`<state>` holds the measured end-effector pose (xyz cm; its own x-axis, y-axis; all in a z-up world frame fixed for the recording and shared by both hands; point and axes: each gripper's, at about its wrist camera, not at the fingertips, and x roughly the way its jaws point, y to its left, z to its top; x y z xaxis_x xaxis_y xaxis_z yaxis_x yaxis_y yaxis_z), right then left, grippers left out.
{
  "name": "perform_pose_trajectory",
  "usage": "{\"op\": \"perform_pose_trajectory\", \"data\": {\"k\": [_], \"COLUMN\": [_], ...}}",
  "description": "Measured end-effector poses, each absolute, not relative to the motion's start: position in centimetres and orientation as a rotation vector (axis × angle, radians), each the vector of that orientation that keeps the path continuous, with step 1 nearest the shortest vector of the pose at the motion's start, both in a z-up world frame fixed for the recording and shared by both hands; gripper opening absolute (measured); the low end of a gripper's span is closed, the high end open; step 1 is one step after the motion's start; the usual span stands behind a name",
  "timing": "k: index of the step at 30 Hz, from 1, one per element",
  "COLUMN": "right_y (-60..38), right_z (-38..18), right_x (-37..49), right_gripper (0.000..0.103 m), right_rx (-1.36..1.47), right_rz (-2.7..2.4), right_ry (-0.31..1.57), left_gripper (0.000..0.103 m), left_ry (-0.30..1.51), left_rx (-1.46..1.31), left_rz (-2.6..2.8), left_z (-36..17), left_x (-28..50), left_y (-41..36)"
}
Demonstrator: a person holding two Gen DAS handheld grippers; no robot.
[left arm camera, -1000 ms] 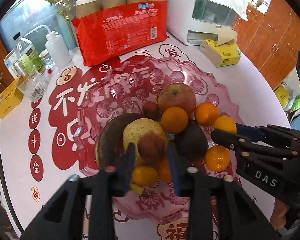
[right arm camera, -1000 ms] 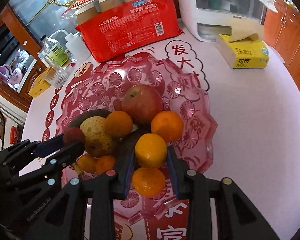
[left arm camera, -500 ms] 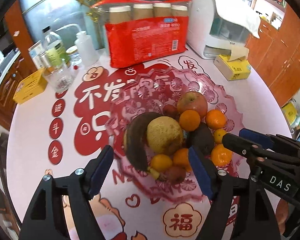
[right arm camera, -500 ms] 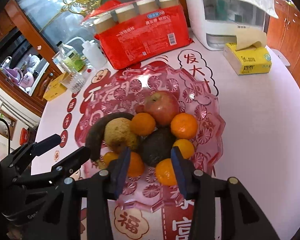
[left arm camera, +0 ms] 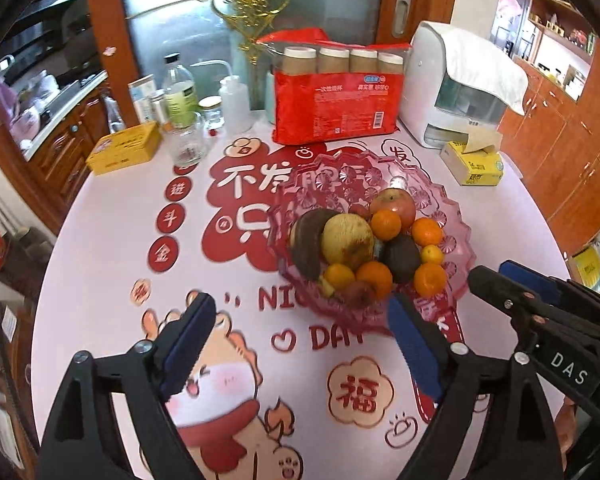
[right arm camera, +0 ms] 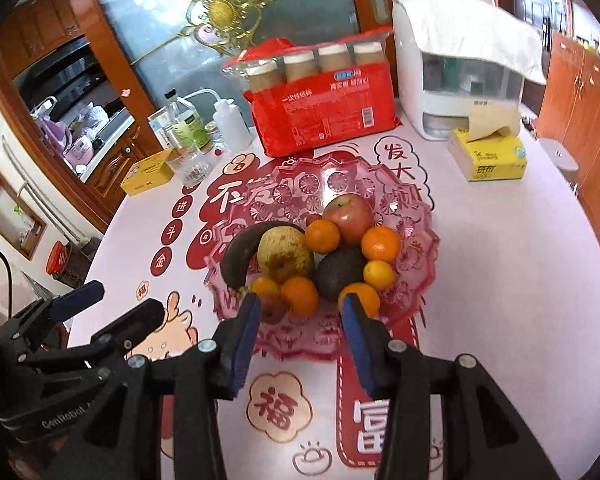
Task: Organize fruits
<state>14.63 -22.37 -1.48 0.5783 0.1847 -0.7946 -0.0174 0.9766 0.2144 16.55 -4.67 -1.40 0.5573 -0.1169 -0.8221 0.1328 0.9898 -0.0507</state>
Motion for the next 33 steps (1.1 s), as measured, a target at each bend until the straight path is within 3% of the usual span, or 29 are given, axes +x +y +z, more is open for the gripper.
{"op": "perform_pose_trajectory", "data": {"k": [4,9,22,33], "right_y": [-22.5,-22.6,-21.2,-20.8], "right_z": [-0.6,-0.1,2.2,1.4], "right_x": [11.4,6.7,-3.9,-6.3], "right_gripper": [0.045,0.06,0.061,0.067], "right_rx": [0.185,0.183,0.115,0.126], "right_rz": [0.131,0.122,0.119,0.125], "right_ry": [0.929,0.889,0.845,0.881], "left_gripper": [0.097,0.1,0.1,0.1], "left_ry": [0.94,0.916,0.932,0.964], "left_rx": [0.008,-0.005,-0.046,-0.024], "left_rz": [-0.148,-0.142,-0.079,-0.038], "left_z": [-0.5,0.3,1.2,0.6], "left_x": [13.3,8.0,-1.7,-3.9], "left_y": [-4.4,-4.0,-3.1,-3.0]}}
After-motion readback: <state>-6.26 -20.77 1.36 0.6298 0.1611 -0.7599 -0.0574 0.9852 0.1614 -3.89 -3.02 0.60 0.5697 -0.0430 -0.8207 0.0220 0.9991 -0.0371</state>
